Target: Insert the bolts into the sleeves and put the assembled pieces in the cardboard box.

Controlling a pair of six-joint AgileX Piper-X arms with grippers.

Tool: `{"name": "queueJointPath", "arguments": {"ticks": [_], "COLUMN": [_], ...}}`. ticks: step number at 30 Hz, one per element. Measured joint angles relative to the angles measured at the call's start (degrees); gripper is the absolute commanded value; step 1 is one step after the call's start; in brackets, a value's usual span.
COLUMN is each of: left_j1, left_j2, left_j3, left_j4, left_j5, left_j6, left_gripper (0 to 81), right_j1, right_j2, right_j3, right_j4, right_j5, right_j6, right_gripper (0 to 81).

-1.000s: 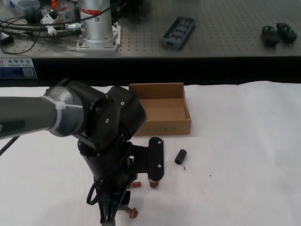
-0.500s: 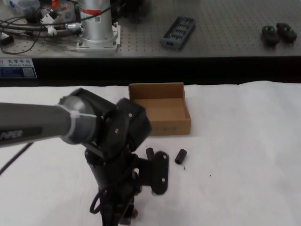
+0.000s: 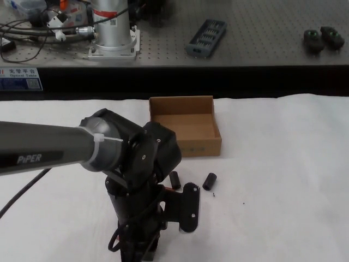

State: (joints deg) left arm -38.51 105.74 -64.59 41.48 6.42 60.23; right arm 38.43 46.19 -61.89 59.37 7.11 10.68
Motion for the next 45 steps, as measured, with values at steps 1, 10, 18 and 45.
{"name": "queueJointPath", "arguments": {"ticks": [1, 10, 18, 45], "left_j1": [-0.2, -0.3, 0.1, 0.9], "left_j2": [0.0, -0.5, -11.0, -40.6], "left_j3": [0.0, 0.0, -2.1, -2.2], "left_j4": [0.0, -2.2, -16.0, -44.2], "left_j5": [-0.3, -0.8, 9.8, 34.5], "left_j6": [-0.2, -13.8, -32.0, -72.6], "left_gripper": [0.6, 0.6, 0.6, 0.6], "right_j1": [0.0, 0.0, 0.0, 0.0], "right_j2": [0.0, 0.0, -2.4, -11.3], "right_j3": [0.0, 0.0, 0.0, 37.2], "right_j4": [0.0, 0.0, -3.4, -61.2], "right_j5": [0.0, 0.0, -0.9, -35.0], "right_j6": [0.0, 0.0, -2.4, 0.3], "right_gripper": [2.9, 2.9, 2.9, 2.9]}}
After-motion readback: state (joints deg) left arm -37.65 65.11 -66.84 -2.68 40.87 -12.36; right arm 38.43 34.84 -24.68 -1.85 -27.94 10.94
